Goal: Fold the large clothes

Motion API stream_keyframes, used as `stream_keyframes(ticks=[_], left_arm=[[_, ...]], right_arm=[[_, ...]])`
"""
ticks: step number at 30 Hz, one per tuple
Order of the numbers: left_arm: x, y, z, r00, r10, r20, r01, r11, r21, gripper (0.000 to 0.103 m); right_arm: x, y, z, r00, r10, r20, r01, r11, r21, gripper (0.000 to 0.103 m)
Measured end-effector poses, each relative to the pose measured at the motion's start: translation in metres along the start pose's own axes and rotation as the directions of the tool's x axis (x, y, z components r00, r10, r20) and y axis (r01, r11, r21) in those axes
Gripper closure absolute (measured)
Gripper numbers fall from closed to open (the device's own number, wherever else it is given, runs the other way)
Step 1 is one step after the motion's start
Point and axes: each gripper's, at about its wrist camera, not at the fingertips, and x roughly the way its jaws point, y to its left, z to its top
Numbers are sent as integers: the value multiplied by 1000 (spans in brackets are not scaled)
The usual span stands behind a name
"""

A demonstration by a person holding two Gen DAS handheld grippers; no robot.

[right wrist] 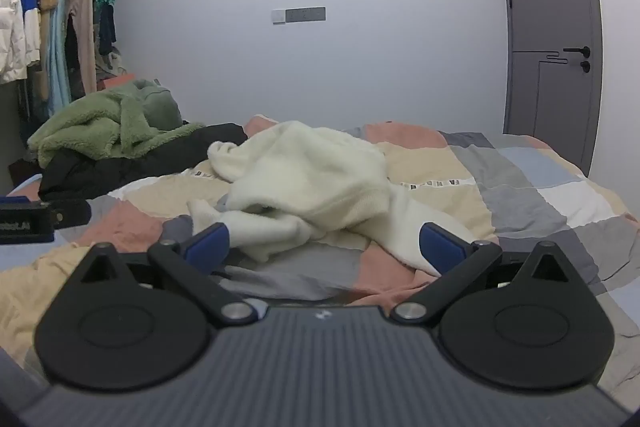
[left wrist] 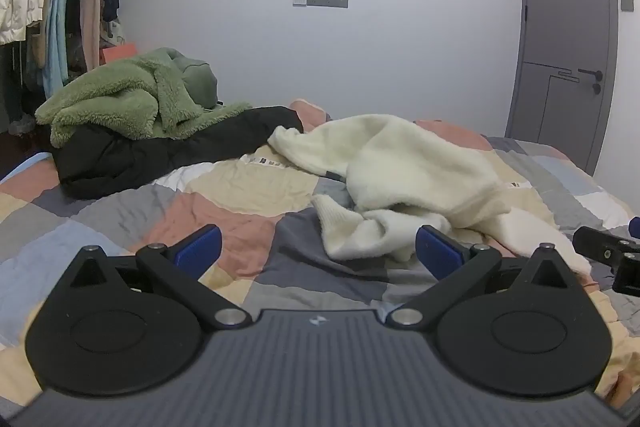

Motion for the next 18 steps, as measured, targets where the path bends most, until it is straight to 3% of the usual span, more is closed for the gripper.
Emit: stream_keyframes(ticks=[18], left_arm=[[2,3,0,1000,-3,3,3,1000,-13,0]], right_arm=[[1,-5,-2,1000,25,-19,-25,1000,4,0]])
